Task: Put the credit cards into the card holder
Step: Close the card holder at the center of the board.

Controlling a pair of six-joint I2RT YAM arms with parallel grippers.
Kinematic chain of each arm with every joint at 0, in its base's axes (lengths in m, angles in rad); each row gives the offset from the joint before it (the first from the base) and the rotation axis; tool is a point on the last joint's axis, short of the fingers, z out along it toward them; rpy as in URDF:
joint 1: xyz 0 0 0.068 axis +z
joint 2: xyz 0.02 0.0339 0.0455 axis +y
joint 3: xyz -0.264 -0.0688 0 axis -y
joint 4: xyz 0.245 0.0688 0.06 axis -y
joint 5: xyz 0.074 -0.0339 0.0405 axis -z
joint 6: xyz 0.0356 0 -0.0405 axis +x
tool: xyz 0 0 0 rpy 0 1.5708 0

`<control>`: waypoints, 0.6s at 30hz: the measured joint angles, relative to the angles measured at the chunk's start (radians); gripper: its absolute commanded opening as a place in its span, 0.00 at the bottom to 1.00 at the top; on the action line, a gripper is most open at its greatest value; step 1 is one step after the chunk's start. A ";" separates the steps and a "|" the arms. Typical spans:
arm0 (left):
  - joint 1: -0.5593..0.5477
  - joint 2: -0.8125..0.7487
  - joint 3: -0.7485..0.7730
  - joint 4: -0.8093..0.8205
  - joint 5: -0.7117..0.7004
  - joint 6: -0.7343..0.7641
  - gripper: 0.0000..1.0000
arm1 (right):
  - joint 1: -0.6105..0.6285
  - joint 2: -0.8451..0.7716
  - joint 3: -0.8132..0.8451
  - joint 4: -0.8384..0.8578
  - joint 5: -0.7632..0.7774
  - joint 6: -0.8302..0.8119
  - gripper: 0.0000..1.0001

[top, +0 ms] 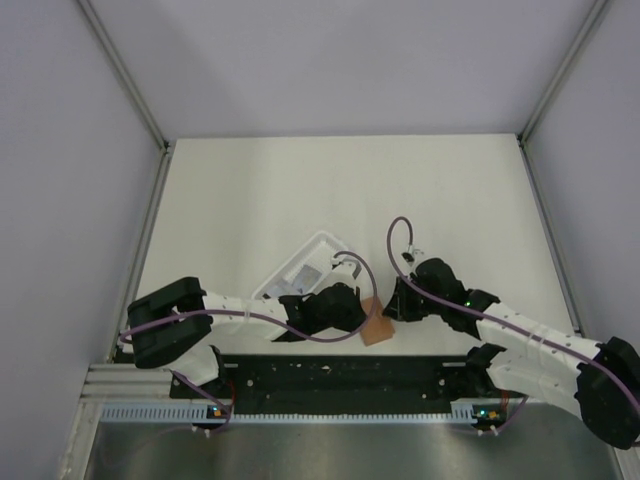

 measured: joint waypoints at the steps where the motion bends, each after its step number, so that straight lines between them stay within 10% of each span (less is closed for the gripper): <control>1: 0.000 0.000 0.000 0.000 0.000 0.000 0.00 | 0.000 0.004 0.000 0.007 -0.005 0.000 0.18; 18: 0.000 0.000 0.000 0.000 0.000 0.000 0.00 | 0.000 0.078 0.000 0.076 -0.060 0.001 0.18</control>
